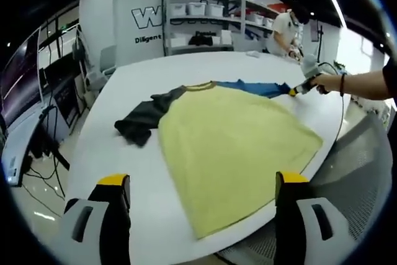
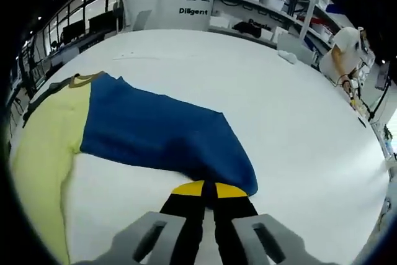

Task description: Fold the garment on the visible template until the final outline fits inside the template.

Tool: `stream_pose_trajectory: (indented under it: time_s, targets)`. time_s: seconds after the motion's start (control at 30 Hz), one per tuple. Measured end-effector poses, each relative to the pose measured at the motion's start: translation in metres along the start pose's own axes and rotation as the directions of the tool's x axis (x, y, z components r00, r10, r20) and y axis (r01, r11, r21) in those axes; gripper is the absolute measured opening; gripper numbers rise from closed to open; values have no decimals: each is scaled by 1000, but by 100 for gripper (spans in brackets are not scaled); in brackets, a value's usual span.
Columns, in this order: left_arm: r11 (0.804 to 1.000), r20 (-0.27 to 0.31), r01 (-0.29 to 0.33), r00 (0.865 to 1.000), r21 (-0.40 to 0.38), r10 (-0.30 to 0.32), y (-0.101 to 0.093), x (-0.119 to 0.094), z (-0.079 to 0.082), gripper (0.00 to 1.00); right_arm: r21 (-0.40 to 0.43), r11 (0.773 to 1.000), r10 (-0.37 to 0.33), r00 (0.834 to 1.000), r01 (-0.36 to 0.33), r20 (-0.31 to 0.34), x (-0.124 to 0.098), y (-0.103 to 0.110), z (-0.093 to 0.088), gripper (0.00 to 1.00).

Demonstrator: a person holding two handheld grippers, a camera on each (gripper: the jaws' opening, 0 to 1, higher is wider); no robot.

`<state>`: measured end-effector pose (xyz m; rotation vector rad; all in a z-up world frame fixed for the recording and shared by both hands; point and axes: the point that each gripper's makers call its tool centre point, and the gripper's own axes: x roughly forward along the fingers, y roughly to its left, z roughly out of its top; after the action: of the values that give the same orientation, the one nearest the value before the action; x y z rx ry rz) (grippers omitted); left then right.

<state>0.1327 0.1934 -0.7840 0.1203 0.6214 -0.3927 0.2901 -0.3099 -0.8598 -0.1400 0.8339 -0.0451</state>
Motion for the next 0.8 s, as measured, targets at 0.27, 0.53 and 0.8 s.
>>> stream_pose_trajectory:
  time_s: [0.27,0.53,0.8]
  targets:
    - [1000,17,-6,1000,1,6,1,0,2,99,66,997,41,997,-45,69,-18,-10,21,0]
    - [1000,19,-18,1000,9,18,2,1,3,99,33,998,54,994,-57,95,-27,-29,48,0]
    - [998,71,-32,997,47,28,5,-3,11,99,35,999,-29,997,27,78,-23,-65,55,0]
